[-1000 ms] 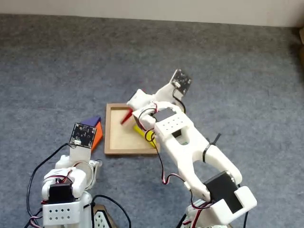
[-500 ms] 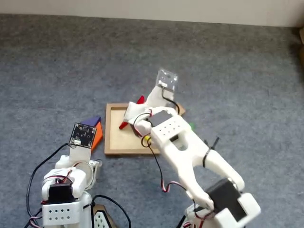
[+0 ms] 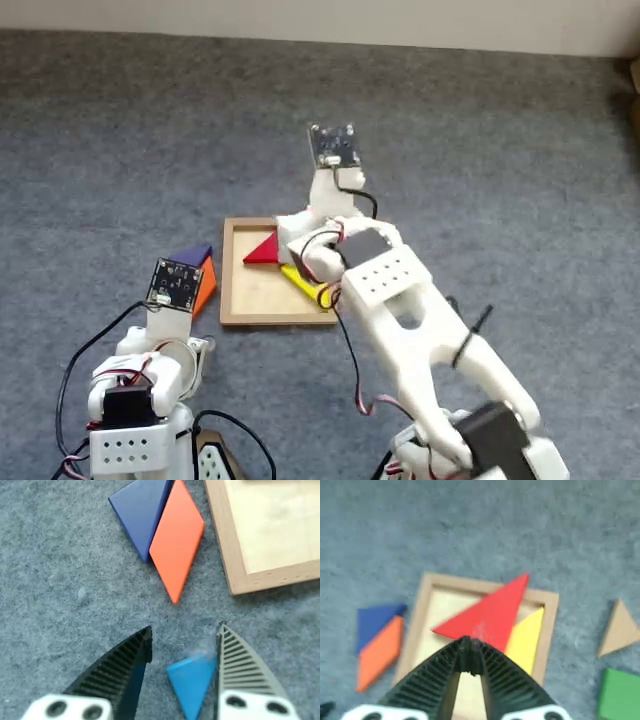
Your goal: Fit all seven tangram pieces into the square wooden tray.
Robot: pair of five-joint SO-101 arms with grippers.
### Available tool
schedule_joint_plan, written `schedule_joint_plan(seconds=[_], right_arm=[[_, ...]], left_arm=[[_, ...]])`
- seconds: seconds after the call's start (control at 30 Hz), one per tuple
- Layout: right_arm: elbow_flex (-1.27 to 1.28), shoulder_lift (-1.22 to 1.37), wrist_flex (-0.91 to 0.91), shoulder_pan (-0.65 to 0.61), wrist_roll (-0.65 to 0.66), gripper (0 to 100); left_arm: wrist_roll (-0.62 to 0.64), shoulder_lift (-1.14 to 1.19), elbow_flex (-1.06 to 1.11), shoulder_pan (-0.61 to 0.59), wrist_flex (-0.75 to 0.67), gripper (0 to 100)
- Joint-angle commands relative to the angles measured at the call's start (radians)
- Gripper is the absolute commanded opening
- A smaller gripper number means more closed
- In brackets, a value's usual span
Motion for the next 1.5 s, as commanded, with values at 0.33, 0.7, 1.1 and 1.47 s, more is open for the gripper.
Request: schedule_joint_plan(seconds=[0.33,0.7,1.1,1.47], right_arm=[[-0.110,0.331,-0.120,0.008,0.117,0.4],[-0.116,0.343,-0.124,-0.053,0.117,0.4],[-0.116,0.188,-0.125,-0.044,0.118,0.4],[-0.027,0.194,-0.127,-0.031,0.114,0.4]], left_arm=[[0.006,-0.042,0.019,-0.005,0.006,21],[0.006,-0.042,0.019,-0.005,0.006,21],[0.006,-0.042,0.019,-0.005,0.006,21],[0.006,-0.042,0.019,-0.005,0.006,21]])
